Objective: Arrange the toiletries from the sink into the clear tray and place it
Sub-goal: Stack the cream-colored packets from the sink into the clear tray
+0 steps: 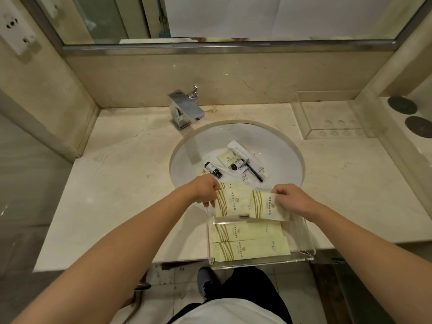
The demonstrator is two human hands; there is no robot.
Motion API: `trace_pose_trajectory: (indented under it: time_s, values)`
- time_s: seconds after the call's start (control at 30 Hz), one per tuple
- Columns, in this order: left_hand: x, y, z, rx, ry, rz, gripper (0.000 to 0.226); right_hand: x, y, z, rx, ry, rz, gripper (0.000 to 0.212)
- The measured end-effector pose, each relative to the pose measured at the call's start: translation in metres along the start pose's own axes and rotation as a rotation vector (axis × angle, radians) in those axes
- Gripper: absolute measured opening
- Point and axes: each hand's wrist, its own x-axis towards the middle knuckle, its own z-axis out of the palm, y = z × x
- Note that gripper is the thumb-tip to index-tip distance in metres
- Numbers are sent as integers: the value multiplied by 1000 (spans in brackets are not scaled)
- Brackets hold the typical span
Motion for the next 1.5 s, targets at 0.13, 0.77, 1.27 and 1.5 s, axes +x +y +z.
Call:
trace_pose_trajectory:
  time_s: [0.13,0.77,1.27,1.5]
  values:
    - [-4,-2,7,37,-51,-12,18,1,4,12,-190,35,-9,21]
    - [-3,11,43,632,187,207,25,-21,15,55,-549,493,-45,35]
    - [-7,7,44,692,222,46,37,-28,11,57,-538,471,-97,47]
    - [-7,6,48,679,180,160,58,-33,11,57,-703,268,-261,72]
